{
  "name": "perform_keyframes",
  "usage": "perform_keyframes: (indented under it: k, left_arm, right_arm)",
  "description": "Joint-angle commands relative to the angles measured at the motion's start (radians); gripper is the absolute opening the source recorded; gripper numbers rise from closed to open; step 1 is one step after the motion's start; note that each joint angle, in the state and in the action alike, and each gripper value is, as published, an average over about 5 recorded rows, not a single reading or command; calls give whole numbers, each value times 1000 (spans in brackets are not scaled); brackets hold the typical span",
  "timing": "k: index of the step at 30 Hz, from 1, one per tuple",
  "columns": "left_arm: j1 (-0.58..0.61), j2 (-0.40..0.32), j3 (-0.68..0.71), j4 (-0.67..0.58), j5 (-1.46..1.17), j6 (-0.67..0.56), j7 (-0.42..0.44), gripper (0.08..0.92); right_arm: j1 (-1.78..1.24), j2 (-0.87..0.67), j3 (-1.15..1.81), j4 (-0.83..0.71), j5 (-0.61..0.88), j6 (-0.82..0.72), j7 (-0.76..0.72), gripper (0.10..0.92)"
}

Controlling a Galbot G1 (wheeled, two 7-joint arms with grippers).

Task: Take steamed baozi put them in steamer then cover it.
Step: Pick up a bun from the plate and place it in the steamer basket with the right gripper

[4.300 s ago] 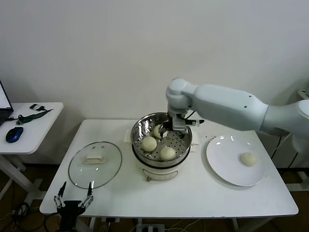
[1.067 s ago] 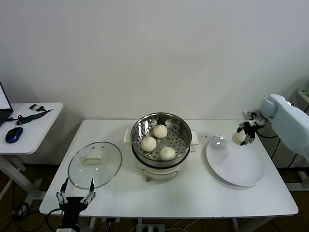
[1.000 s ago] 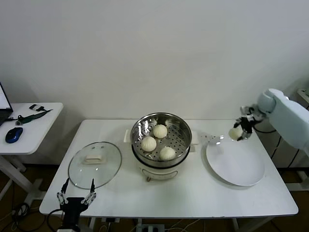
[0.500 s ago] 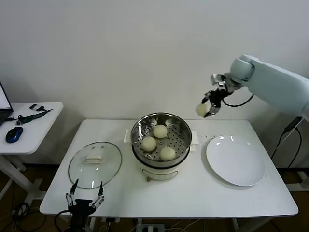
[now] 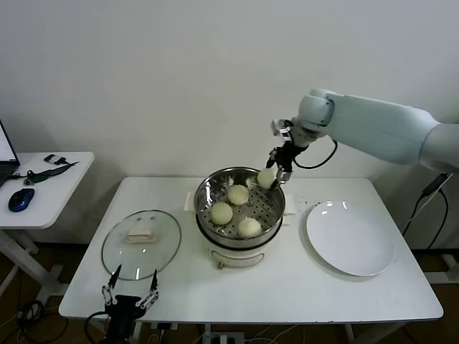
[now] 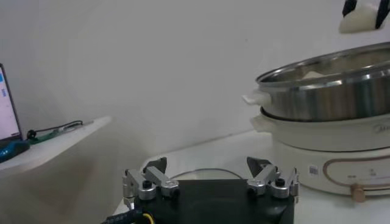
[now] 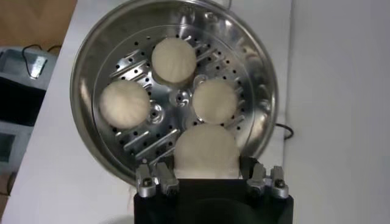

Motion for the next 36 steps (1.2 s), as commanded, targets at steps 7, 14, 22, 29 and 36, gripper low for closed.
perform_keyframes:
  k: [7,14,22,29,36]
  left_arm:
    - [-15,0,-9,15,-19,4,5,823]
    - [-18,-2,-9,18,-17,4,3,823]
    - [-10,-4,-12,14,-15,0,2,823]
    - [-11,-4,-11,14,-12,0,1,823]
    - [-12,1,-15,17,-11,-5,-3,823]
  right_arm:
    - [-158,67,-16,-39,-78,-30,36,687]
    - [-168,73,-1,-40,-87,-30,42,687]
    - [-152,59,6,-27,-92,-31,42,723]
    - [-128,26,28,-12,-88,-27,32,819]
    - [-99,-32,97,-24,-54,-6,4,823]
